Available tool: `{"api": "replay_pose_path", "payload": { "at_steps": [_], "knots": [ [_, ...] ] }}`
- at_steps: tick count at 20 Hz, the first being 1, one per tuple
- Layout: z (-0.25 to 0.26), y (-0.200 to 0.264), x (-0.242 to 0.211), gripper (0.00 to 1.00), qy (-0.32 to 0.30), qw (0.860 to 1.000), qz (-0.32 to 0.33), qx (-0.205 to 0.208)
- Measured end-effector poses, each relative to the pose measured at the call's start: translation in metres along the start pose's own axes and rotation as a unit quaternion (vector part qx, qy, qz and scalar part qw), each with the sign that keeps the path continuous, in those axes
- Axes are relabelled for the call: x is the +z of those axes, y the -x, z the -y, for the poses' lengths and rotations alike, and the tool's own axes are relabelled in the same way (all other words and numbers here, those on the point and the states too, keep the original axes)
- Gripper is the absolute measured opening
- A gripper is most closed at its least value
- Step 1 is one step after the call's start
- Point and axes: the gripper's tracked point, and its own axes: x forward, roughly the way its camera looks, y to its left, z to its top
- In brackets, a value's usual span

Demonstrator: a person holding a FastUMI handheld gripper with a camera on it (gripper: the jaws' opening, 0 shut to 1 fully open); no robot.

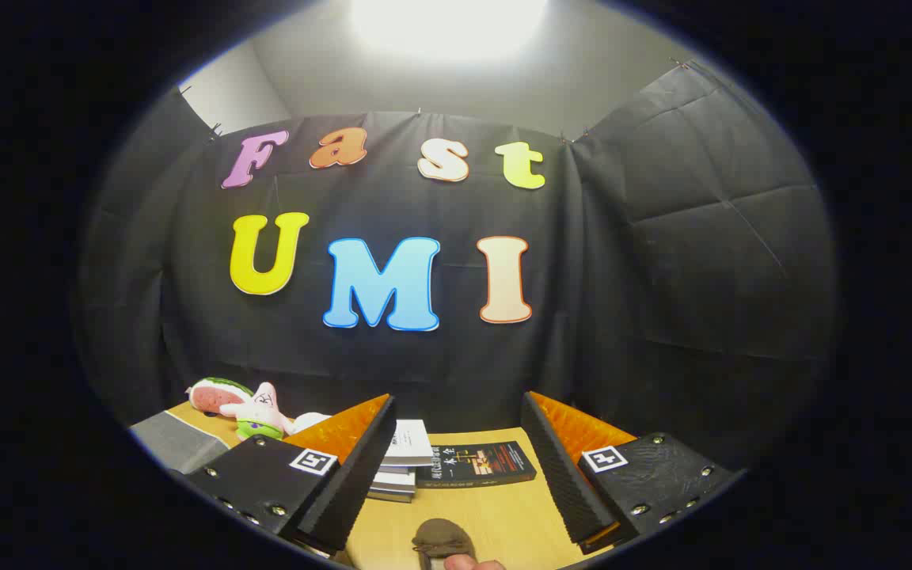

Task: Open the storage box then place both shoes into the box .Put the left shoe in first, then the right shoe, with the right side of both shoes facing outward in a uniform manner.

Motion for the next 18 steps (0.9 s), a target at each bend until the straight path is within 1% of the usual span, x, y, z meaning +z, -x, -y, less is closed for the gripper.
{"api": "replay_pose_path", "payload": {
  "at_steps": [2, 4, 6, 9, 12, 16, 18],
  "knots": [
    [-0.010, 0.004, 0.014, 0.97, 0.002, 1.000, 0.023, 0.009],
    [-0.021, 0.004, 0.009, 0.97, 0.012, 1.000, 0.011, 0.022],
    [-0.027, 0.001, 0.012, 0.97, 0.007, 0.999, 0.010, 0.030],
    [-0.026, -0.004, 0.014, 0.97, -0.004, 0.999, 0.010, 0.033],
    [-0.020, -0.010, 0.017, 0.97, -0.012, 1.000, 0.007, 0.027],
    [-0.021, -0.022, 0.011, 0.97, -0.015, 0.999, -0.006, 0.034],
    [-0.031, -0.025, 0.002, 0.97, -0.028, 0.998, -0.021, 0.050]
  ]
}}
